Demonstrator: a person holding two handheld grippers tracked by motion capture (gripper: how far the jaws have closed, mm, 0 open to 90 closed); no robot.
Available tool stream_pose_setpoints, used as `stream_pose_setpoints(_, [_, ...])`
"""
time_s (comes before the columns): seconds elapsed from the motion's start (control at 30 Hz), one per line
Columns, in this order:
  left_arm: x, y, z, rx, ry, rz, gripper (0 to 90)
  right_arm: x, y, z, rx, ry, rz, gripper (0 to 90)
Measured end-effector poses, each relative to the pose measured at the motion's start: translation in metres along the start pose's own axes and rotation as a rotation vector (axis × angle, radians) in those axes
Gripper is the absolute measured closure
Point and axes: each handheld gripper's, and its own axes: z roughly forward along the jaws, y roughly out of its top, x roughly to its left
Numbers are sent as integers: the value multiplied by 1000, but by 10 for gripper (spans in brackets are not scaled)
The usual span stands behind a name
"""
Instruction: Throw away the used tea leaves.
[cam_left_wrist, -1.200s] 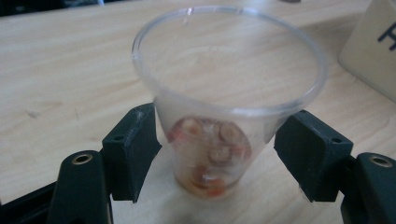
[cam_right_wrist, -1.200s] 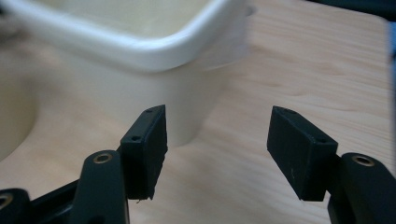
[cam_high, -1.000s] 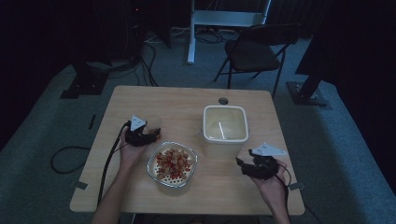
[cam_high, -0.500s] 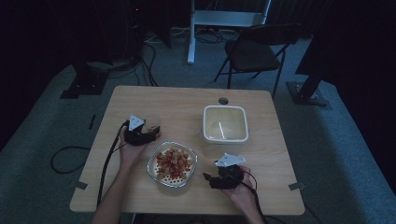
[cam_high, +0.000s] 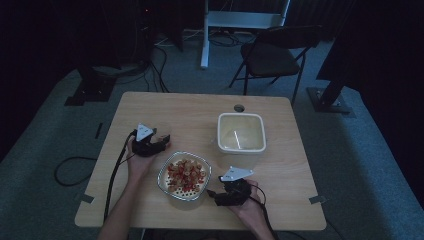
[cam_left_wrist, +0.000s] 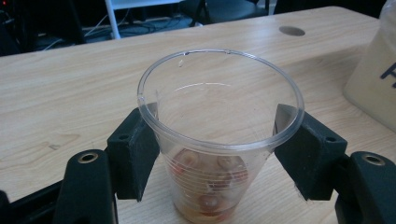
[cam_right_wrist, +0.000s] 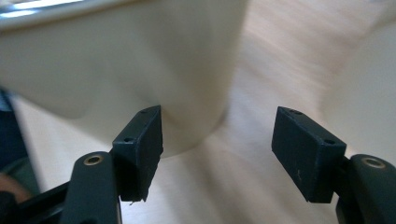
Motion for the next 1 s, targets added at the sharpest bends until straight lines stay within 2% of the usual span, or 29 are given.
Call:
stream_pose_setpoints(0.13, [-2,6,-15,-26,-4,37,338,10,-2,-1,1,35,-18,321])
stream_pose_setpoints(0.23, [-2,11,-26,-41,-4,51,340,16,-1,-1,11,17,-47,304])
stream_pose_setpoints(0.33, [-1,12,-31,-48,-6,56,341,15,-2,-1,8,20,-36,303])
stream_pose_setpoints(0.37, [1,15,-44,-58,-1,66,341,12,-2,1,6,1,-7,321])
stream_pose_setpoints(0.4, [1,15,-44,-58,-1,66,341,12,-2,1,6,1,-7,321])
stream_pose_setpoints(0.47, [3,16,-54,-56,4,71,342,10,0,5,-1,5,14,328])
stream_pose_setpoints(0.7, [14,9,-77,-44,27,63,342,14,10,18,-10,2,12,328])
stream_pose_setpoints(0.8, [17,8,-83,-40,35,62,342,14,13,23,-13,8,14,328])
stream_pose_setpoints(0.83, [21,8,-90,-38,42,62,342,13,17,29,-16,20,20,327])
stream_pose_setpoints(0.93, [22,8,-93,-39,46,62,342,11,22,34,-18,12,25,328])
stream_pose_setpoints(1.0, [25,11,-101,-40,47,64,342,10,27,39,-21,2,28,329])
